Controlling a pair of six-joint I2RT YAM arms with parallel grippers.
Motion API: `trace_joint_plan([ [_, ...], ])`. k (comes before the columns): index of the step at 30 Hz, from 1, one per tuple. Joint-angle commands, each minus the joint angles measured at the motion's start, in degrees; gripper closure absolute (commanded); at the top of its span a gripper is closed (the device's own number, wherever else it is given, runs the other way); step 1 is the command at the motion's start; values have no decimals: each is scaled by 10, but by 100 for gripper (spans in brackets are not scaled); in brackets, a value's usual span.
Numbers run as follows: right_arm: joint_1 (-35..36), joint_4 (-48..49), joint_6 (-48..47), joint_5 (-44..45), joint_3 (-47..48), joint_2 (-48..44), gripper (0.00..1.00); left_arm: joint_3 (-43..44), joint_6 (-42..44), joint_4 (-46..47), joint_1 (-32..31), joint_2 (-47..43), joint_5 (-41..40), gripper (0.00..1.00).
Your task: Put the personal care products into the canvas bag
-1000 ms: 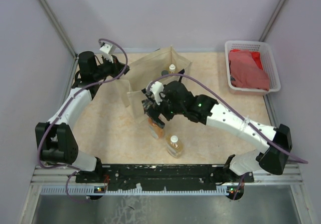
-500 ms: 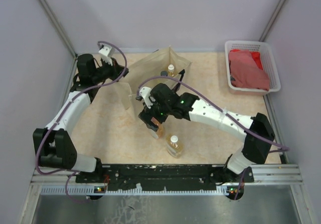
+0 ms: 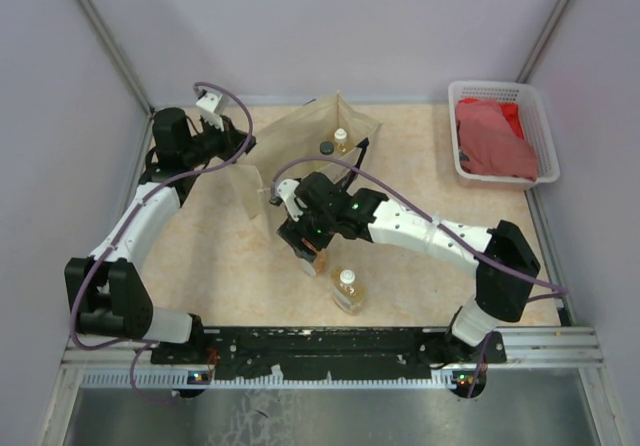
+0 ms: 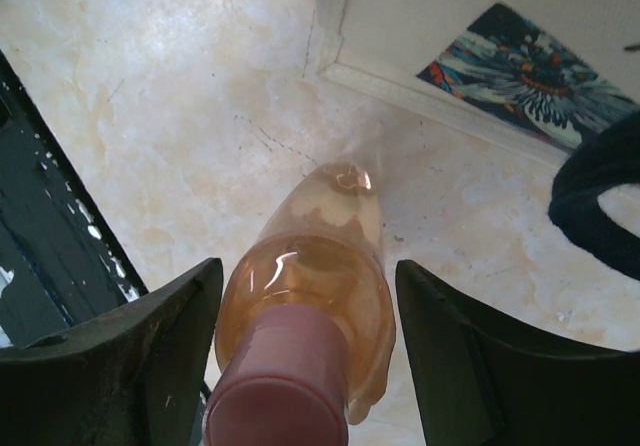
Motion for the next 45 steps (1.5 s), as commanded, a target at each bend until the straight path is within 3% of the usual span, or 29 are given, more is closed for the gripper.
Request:
trace_joint_plan([
  [1, 8, 34, 20, 13, -15, -5, 32, 0, 7, 5, 1, -24, -7, 100],
  [6, 9, 25, 20, 26, -12, -1, 45, 0, 6, 7, 1, -21, -6, 100],
  [19, 8, -26, 32, 120, 77, -39, 100, -2, 4, 11, 1, -20, 0, 100],
  [32, -90, -163, 33, 5, 437, -17, 100, -5, 17, 4, 1, -25, -9, 100],
  [35, -119, -126, 33, -28, 471, -21, 100, -4, 17, 5, 1, -25, -8, 100],
  [39, -150, -2, 32, -57, 460, -23, 100, -5, 14, 6, 1, -21, -4, 100],
  [45, -185, 55, 34, -81, 499, 61, 100, -5, 16, 3, 1, -27, -3, 100],
])
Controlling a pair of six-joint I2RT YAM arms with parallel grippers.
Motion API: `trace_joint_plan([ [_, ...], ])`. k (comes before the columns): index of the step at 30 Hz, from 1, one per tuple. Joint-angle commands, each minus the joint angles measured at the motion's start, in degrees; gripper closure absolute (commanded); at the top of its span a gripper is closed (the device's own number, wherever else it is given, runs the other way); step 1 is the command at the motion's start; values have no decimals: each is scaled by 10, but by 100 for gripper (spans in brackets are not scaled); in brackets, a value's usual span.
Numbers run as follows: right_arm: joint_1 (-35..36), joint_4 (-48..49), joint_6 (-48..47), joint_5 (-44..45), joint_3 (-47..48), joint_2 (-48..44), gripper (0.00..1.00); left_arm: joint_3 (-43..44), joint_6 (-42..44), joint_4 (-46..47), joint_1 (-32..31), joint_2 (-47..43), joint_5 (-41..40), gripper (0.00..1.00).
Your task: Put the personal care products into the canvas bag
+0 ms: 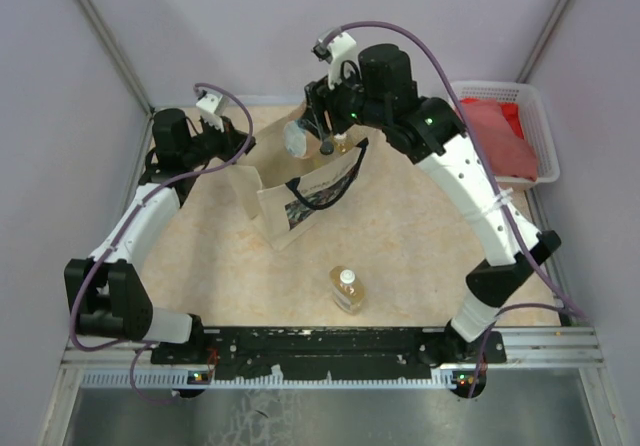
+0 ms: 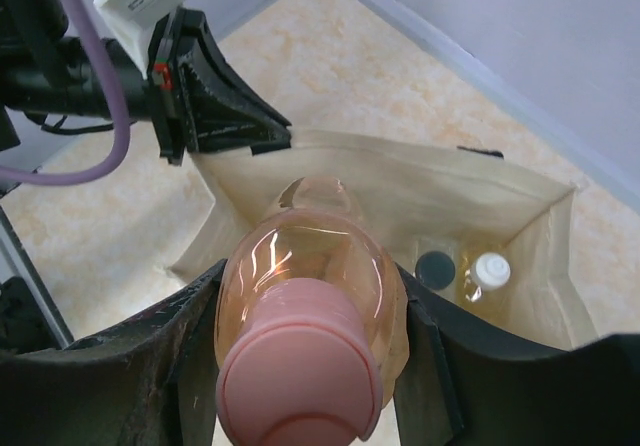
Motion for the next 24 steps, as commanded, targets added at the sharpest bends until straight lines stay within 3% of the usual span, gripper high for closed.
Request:
trace_joint_plan([
  [1, -21, 157, 17, -59, 69, 58, 100, -1, 12, 1, 1, -27, -2, 100],
  [14, -21, 64, 8, -82, 146, 204, 100, 1, 13, -8, 1, -43, -2, 100],
  [24, -4, 15, -52, 23, 133, 246, 100, -8, 6, 4, 1, -41, -2, 100],
])
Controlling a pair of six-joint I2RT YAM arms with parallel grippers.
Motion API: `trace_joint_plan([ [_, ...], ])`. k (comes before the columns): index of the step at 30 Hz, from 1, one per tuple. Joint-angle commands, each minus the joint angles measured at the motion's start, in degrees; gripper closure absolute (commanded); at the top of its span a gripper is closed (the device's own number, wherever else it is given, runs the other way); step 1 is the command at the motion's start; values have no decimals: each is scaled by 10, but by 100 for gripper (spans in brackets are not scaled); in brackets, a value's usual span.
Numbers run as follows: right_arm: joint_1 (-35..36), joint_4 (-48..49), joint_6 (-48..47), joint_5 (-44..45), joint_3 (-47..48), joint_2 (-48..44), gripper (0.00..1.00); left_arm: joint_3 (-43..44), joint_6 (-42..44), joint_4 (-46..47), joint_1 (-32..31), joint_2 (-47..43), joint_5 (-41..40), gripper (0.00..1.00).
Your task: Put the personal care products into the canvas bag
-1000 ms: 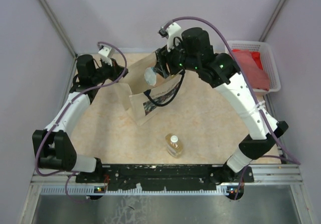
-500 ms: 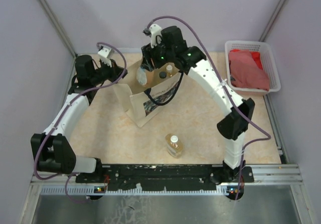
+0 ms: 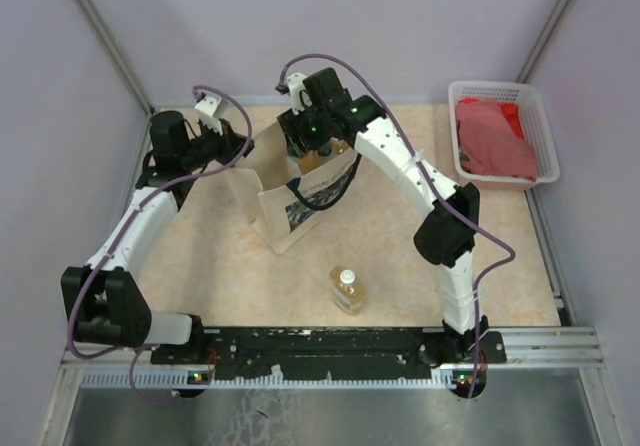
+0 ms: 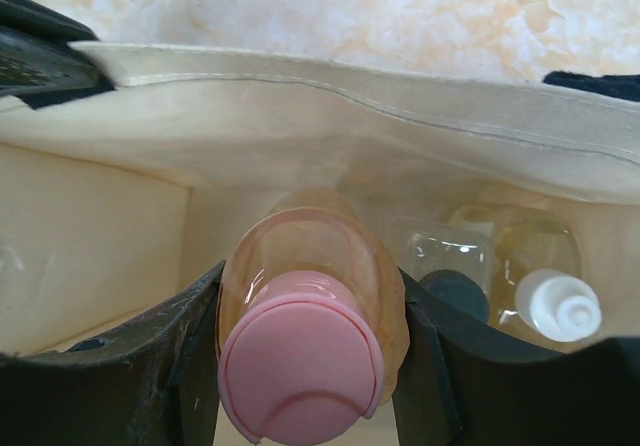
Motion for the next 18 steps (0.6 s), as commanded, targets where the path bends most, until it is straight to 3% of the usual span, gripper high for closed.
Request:
trace_joint_plan([
  [1, 15, 45, -39, 57, 51, -7, 100, -3, -2, 27, 2, -20, -2, 100],
  [8, 42, 48, -79, 148, 17, 2, 100, -4, -5, 34, 1, -17, 1, 100],
  [18, 49, 109, -59, 177, -77, -12, 100, -4, -5, 36, 2, -12, 6, 100],
])
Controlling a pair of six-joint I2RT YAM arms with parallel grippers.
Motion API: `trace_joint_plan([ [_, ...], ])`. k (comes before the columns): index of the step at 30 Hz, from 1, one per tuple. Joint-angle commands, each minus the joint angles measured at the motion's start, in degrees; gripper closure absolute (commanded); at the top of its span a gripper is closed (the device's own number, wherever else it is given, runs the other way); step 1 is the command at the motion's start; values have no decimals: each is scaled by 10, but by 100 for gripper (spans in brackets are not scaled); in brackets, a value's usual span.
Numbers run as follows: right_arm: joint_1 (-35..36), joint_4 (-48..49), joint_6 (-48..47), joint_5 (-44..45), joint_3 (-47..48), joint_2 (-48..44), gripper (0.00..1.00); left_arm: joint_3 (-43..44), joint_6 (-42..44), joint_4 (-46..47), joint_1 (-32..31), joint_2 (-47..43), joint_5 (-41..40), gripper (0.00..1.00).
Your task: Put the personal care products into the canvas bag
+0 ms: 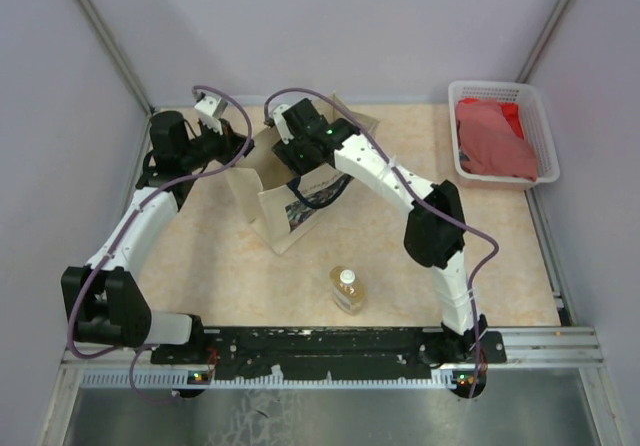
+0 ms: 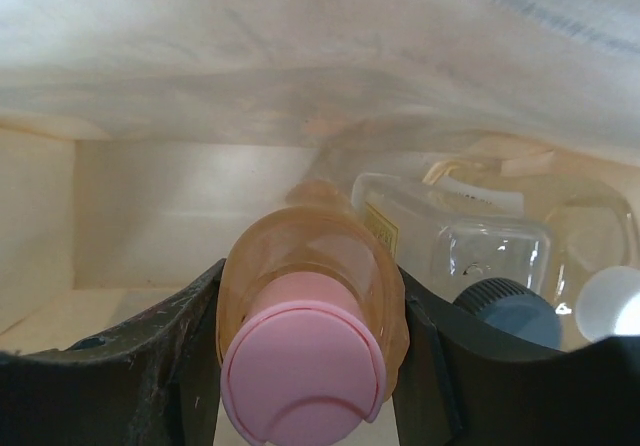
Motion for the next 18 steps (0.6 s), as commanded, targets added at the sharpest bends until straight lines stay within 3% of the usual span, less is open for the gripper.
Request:
trace_joint_plan([
  [1, 3, 104, 3, 31, -19, -41, 100, -1, 0, 27, 2, -12, 5, 100],
  [9, -17, 151, 46, -13, -84, -47, 97, 8, 6, 18, 2, -6, 9, 100],
  [11, -18, 149, 48, -16, -87, -46, 87, 11, 8, 16, 2, -3, 11, 100],
  [18, -19, 146, 60, -34, -64, -71, 37, 18, 10, 15, 2, 4, 12, 100],
])
